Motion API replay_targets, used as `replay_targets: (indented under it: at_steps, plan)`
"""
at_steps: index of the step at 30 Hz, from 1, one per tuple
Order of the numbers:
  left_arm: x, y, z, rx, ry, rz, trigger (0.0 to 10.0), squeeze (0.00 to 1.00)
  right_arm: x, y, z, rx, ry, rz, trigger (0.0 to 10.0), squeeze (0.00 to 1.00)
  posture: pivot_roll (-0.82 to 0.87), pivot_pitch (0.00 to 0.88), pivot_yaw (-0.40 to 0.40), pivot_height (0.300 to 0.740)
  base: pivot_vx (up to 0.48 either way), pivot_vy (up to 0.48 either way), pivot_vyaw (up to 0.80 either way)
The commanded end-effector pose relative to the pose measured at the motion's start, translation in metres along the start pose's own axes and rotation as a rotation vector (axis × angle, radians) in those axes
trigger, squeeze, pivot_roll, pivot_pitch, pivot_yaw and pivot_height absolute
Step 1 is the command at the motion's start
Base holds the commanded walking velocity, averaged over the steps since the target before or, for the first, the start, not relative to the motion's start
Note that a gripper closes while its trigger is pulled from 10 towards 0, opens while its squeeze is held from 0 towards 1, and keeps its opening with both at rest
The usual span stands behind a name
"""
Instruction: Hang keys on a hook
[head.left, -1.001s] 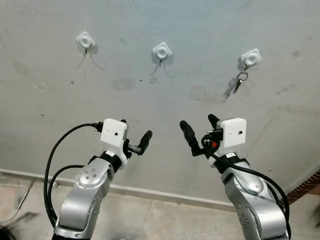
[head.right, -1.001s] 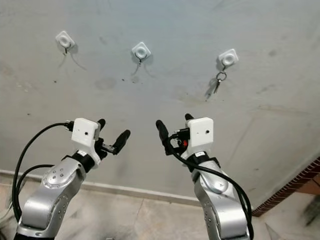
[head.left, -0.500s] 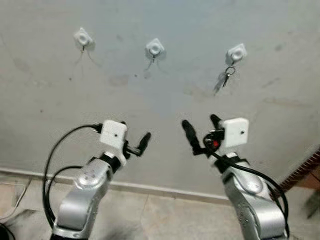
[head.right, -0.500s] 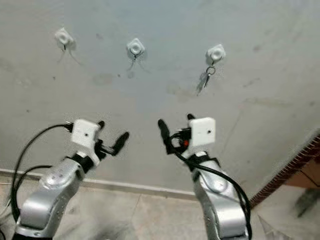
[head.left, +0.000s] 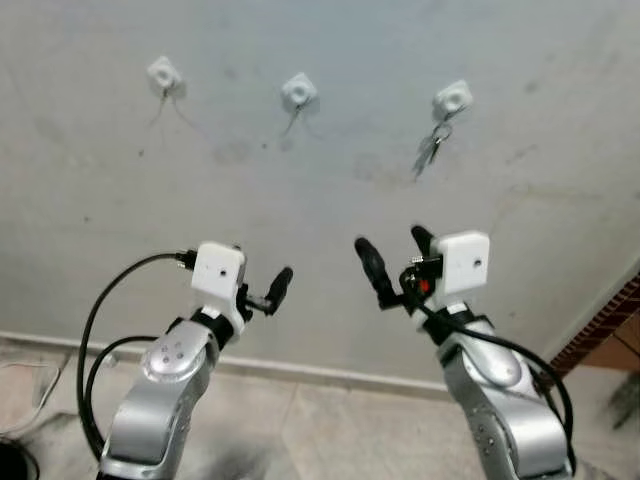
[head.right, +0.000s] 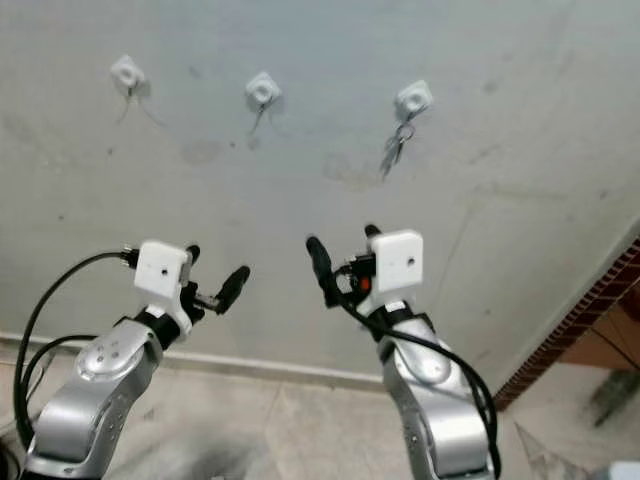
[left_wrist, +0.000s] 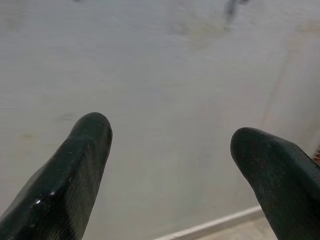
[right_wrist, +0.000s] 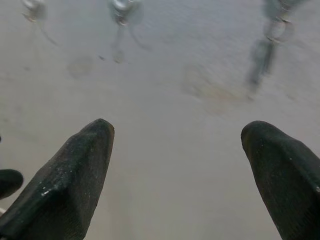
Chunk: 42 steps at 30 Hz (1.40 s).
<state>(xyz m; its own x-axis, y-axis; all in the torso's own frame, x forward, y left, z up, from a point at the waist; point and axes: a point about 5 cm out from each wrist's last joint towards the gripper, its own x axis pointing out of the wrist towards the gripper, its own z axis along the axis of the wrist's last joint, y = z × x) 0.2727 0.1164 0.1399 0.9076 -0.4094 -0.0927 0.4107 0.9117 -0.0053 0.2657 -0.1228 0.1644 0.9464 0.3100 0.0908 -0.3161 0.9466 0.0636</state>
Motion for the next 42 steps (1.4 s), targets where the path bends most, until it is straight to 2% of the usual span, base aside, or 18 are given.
replay_targets:
  at_steps: [1,19,30,42]
  plan:
    - [-0.0015,0.0036,0.0014,0.014,0.001,0.009,10.0,0.0,0.0004,0.0033,0.0007,0.004,0.0,0.007,10.0,0.0,0.12,0.0,-0.03,0.74,-0.27,-0.274,0.0]
    - [-0.0005,0.0028,0.0017,0.01,-0.002,0.005,10.0,0.0,0.0017,0.0025,0.001,0.002,0.0,0.009,10.0,0.0,0.11,0.0,-0.031,0.74,-0.255,-0.296,0.0]
    - [-0.0003,0.007,-0.0005,-0.017,0.008,0.033,10.0,0.0,0.0034,0.0035,0.0011,-0.001,-0.001,0.018,10.0,0.0,0.12,0.0,-0.037,0.74,0.0,0.0,0.0]
    - [0.0001,0.0059,-0.0009,-0.024,0.011,0.023,10.0,0.0,0.0038,0.0038,0.0016,-0.003,-0.003,0.022,10.0,0.0,0.12,0.0,-0.037,0.74,0.0,0.451,0.0]
